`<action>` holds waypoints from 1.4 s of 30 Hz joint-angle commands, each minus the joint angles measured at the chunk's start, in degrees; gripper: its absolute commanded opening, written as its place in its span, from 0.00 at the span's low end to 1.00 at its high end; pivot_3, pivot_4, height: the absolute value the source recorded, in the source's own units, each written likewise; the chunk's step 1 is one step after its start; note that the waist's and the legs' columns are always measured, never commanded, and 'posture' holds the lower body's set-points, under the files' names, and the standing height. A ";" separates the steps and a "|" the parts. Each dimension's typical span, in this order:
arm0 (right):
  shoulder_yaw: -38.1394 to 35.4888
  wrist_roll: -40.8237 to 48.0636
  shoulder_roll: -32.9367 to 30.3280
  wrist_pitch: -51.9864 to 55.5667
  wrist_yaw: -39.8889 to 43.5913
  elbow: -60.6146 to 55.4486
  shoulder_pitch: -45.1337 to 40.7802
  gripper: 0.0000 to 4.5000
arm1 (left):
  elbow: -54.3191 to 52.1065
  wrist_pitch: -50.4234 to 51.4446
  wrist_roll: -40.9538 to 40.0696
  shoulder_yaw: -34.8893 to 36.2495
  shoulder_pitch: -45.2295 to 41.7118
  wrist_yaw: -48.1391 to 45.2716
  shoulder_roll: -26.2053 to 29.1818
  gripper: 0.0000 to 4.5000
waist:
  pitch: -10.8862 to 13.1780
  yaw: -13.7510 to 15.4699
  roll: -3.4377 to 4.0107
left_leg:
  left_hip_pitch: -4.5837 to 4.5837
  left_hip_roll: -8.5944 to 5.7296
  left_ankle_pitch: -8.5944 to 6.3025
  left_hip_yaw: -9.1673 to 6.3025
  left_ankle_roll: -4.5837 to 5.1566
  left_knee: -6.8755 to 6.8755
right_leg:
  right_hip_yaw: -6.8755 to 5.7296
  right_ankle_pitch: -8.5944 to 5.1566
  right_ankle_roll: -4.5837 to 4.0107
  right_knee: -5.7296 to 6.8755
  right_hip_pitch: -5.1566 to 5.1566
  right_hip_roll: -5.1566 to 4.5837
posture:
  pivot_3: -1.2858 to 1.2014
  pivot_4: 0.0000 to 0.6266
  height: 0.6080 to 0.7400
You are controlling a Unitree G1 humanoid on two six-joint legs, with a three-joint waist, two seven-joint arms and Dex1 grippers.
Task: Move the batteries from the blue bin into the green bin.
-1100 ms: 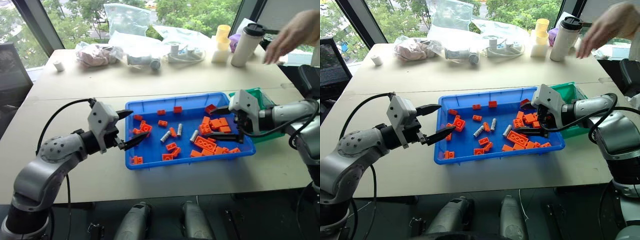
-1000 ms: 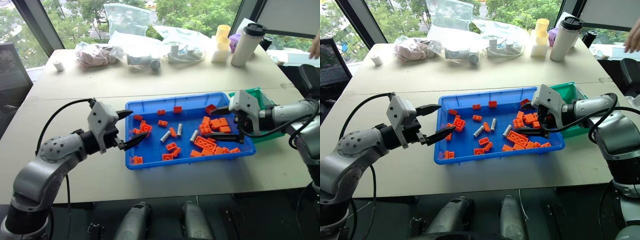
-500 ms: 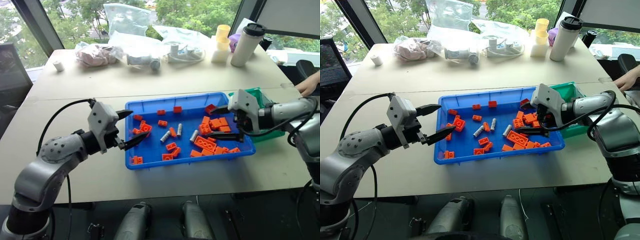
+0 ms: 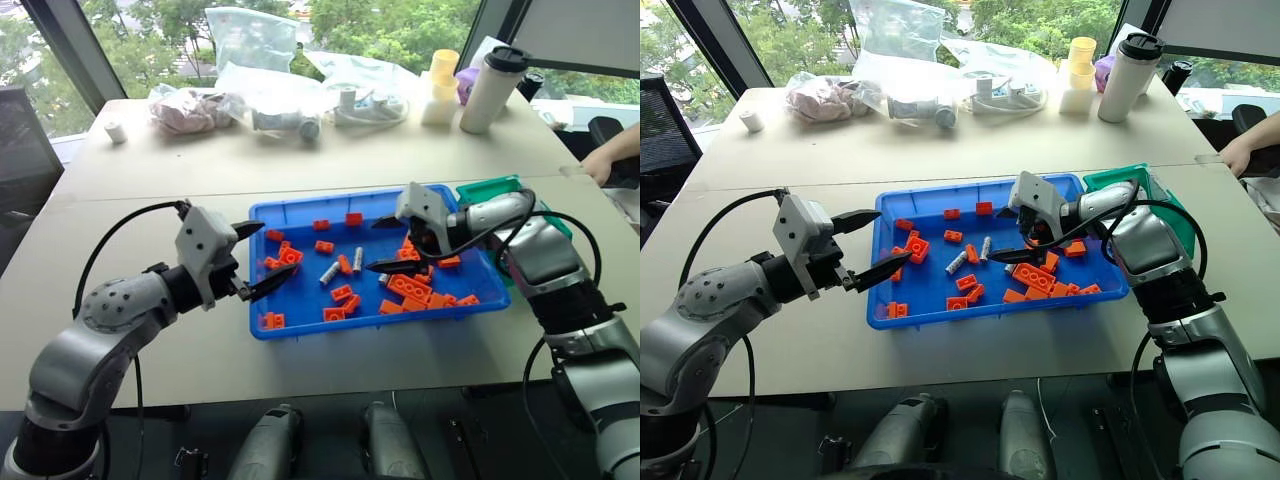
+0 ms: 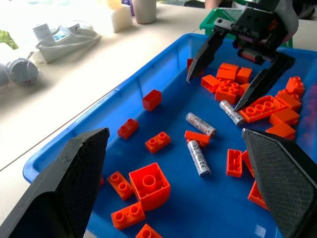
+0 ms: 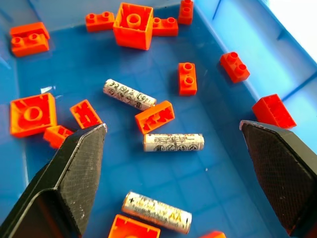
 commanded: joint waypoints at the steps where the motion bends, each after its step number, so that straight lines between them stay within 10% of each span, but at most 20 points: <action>1: 0.64 -1.28 2.94 -2.62 0.96 4.06 -2.36 0.99 | -1.36 -0.75 0.23 1.40 -0.74 -0.09 0.90 1.00 | 0.00 -0.08 0.00 | 0.00 -0.01 0.00 0.00 0.00 0.00 | 0.01 0.00 0.00 0.00 0.00 0.00 | 0.52 0.24 1.00; 22: 2.11 -8.66 8.16 -9.46 -0.28 13.70 -2.24 0.99 | -3.03 -0.09 0.31 1.87 0.92 0.52 2.62 1.00 | 0.00 -0.21 0.00 | 0.01 0.00 0.02 -0.02 -0.03 -0.02 | 0.01 0.00 0.00 0.02 -0.03 0.03 | 0.52 0.24 1.00; 28: 1.90 -8.99 8.12 -8.99 -1.16 12.39 -1.95 0.49 | -2.01 -0.63 0.84 1.35 0.24 0.02 2.67 1.00 | 0.00 -0.19 0.00 | 0.01 0.00 0.02 -0.02 -0.04 -0.02 | 0.01 0.00 0.00 0.01 -0.03 0.03 | 0.52 0.24 1.00; 36: -3.92 -7.11 4.84 -5.83 -3.99 4.09 -1.84 0.49 | -0.36 -1.51 1.62 -0.10 -1.26 -1.62 2.25 1.00 | 0.00 -0.10 0.01 | 0.00 -0.01 0.02 -0.02 -0.04 -0.02 | 0.01 0.00 0.00 0.02 -0.04 0.03 | 0.52 0.24 1.00; 42: -17.00 -5.79 -10.57 0.68 -7.08 -4.16 0.49 0.49 | 1.97 -2.81 2.27 -2.43 -3.36 -3.12 1.19 1.00 | -0.01 1.27 -0.01 | -0.05 -0.08 0.00 -0.02 -0.01 0.00 | 0.01 0.00 0.00 -0.02 -0.04 -0.02 | 0.52 0.24 1.00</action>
